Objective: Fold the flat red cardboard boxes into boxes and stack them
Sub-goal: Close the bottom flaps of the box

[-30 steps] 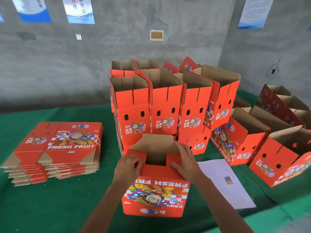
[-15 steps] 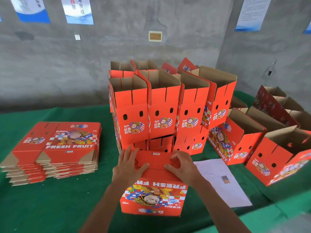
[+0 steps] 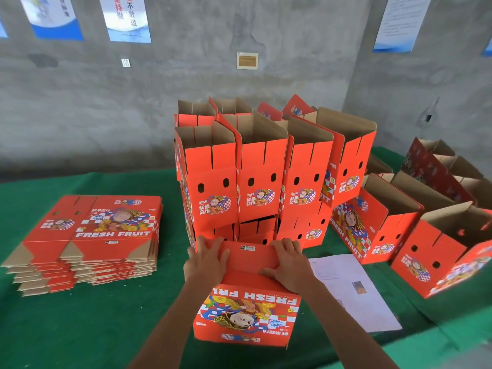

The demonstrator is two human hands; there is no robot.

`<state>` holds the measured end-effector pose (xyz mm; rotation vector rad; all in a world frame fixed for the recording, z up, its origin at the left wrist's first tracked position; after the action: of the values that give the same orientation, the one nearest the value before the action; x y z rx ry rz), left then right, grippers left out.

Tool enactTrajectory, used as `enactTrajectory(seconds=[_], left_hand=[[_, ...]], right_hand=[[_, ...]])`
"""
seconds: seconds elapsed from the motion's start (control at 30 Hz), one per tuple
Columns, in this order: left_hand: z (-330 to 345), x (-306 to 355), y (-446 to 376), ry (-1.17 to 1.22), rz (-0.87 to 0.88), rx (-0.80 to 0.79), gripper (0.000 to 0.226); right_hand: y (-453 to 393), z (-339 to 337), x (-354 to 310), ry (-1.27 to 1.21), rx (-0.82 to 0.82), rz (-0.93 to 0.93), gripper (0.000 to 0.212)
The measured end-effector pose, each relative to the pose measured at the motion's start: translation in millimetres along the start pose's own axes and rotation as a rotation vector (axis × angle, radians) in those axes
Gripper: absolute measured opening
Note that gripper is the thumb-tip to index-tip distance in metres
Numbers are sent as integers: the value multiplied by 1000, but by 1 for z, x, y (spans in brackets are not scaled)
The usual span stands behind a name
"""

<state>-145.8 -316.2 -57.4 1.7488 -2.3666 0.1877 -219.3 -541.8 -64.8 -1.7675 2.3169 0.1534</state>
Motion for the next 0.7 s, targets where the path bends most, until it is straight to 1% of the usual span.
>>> enactTrajectory(seconds=[0.07, 0.13, 0.17, 0.2, 0.23, 0.27, 0.33, 0.37, 0.4, 0.43, 0.5, 0.57, 0.7], left_hand=[[4, -2, 0, 15, 5, -2, 56], [6, -5, 0, 38, -17, 8, 63], [7, -8, 1, 54, -36, 17, 65], [8, -11, 3, 66, -52, 23, 66], [9, -14, 5, 76, -64, 23, 66], [11, -16, 8, 89, -73, 21, 66], [10, -21, 10, 99, -79, 14, 65], [9, -23, 10, 90, -77, 6, 65], [8, -25, 10, 81, -75, 0, 64], [7, -27, 10, 73, -75, -3, 63], [6, -27, 13, 67, -72, 2, 61], [7, -23, 18, 63, -63, 18, 61], [6, -23, 25, 84, -56, 53, 62]], right_hand=[[2, -2, 3, -76, 57, 3, 53], [4, -6, 8, -232, 148, 42, 40], [7, -9, 13, -365, 200, 110, 37], [9, -10, 24, -515, 239, 225, 38], [12, -5, 36, -651, 230, 369, 43], [17, 4, 46, -762, 138, 514, 52], [32, 29, 55, -908, -218, 744, 79], [41, 37, 56, -939, -384, 795, 90], [47, 41, 57, -931, -502, 807, 99], [54, 44, 58, -907, -585, 807, 105], [67, 52, 62, -889, -701, 831, 111], [80, 65, 66, -934, -795, 859, 113], [100, 80, 69, -1060, -904, 861, 103]])
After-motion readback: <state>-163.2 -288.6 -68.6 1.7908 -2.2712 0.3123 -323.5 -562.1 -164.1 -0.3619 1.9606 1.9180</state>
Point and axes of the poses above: each hand's wrist, its own y-axis away from the middle knuckle, its own z-axis out of the palm, x = y × z, the point moved 7 cm from there along -y, towards the middle knuckle, and after that the axes turned 6 degrees about z, right-handed, at the moved point
